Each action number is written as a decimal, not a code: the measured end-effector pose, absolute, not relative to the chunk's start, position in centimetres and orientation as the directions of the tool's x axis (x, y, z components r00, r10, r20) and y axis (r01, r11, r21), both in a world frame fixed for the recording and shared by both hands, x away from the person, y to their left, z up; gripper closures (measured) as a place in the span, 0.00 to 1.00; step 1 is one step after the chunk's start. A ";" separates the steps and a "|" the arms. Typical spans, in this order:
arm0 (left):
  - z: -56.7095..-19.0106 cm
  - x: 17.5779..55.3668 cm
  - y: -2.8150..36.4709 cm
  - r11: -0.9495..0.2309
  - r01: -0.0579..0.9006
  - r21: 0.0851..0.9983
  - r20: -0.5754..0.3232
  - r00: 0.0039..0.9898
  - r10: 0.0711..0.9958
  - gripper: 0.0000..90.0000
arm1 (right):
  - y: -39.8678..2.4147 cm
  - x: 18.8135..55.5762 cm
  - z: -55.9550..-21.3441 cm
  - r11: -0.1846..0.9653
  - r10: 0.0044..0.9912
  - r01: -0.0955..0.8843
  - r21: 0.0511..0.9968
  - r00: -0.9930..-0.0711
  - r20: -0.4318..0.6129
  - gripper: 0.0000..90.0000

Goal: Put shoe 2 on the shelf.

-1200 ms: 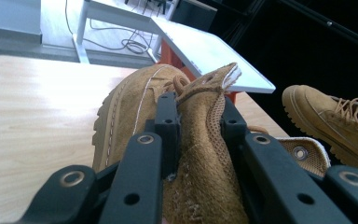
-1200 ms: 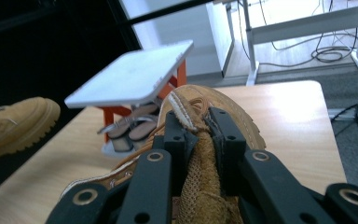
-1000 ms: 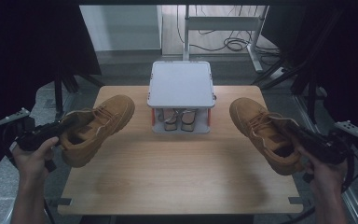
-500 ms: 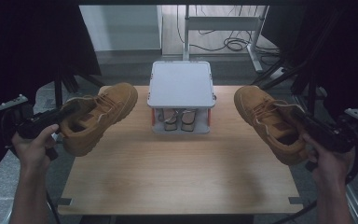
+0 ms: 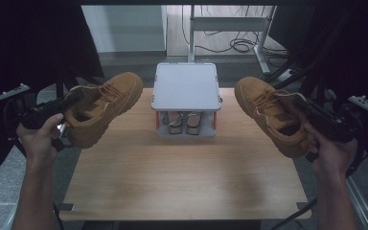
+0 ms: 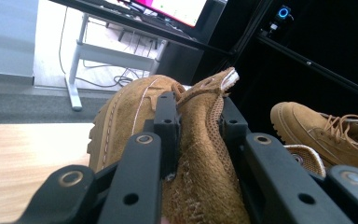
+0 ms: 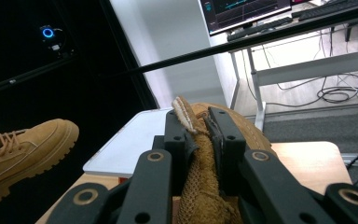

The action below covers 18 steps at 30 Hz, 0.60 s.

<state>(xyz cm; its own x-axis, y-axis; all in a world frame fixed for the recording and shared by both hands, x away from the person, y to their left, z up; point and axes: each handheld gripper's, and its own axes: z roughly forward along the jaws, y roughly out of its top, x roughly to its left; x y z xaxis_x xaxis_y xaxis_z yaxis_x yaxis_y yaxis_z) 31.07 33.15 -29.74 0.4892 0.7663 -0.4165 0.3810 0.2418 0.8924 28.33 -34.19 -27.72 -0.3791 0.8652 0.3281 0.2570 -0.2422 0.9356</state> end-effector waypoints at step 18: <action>-28.0 33.9 30.9 0.238 0.380 0.894 -0.417 0.508 0.754 0.83 | -31.6 31.1 -25.8 -0.245 0.860 0.230 0.942 -0.397 0.320 0.87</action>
<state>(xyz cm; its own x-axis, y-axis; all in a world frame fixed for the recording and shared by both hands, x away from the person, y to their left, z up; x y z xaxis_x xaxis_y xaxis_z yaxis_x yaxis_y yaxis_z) 33.86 30.87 -28.00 0.5078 0.7540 -0.4166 0.3801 0.2379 0.8938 31.09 -31.63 -25.76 -0.3974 0.8599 0.3203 0.2301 -0.2446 0.9419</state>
